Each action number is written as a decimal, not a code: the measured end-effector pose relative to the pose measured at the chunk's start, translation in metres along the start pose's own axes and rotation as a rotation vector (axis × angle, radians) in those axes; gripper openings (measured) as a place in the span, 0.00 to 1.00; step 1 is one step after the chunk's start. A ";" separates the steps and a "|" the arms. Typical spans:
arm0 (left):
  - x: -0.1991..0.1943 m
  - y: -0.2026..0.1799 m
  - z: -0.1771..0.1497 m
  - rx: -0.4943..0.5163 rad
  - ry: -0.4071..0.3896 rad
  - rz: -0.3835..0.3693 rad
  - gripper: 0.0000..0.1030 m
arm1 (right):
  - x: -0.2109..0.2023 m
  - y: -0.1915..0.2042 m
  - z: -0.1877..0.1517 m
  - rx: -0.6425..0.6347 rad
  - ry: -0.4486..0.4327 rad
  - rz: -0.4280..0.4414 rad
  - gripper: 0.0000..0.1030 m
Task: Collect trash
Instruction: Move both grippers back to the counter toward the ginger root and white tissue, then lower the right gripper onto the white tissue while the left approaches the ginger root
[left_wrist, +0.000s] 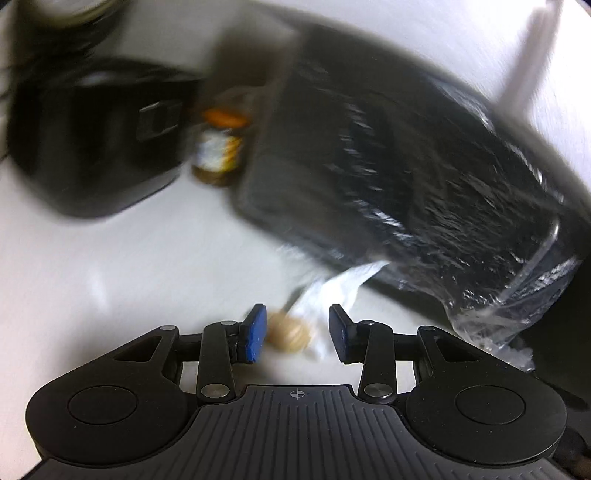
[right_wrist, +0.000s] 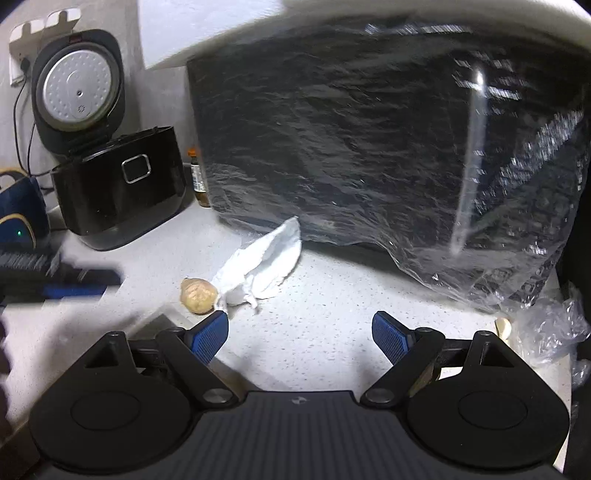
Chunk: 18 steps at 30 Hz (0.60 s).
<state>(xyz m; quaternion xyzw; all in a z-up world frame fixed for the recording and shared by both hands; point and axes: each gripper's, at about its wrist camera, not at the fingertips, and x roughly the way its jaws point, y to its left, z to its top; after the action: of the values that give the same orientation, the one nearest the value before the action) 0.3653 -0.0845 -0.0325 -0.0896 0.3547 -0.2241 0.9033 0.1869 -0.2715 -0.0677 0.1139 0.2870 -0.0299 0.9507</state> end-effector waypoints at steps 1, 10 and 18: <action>0.011 -0.007 0.003 0.040 0.003 0.002 0.40 | 0.002 -0.003 -0.001 0.005 0.006 0.007 0.83; 0.072 -0.038 -0.015 0.345 0.093 0.121 0.41 | 0.010 -0.020 -0.005 0.038 0.012 -0.004 0.83; 0.067 -0.009 -0.009 0.361 0.090 0.114 0.58 | 0.028 -0.022 0.000 0.072 0.027 -0.007 0.83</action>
<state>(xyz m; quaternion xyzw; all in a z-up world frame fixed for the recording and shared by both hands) 0.3992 -0.1240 -0.0762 0.1043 0.3533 -0.2365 0.8991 0.2079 -0.2928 -0.0878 0.1475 0.2988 -0.0419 0.9419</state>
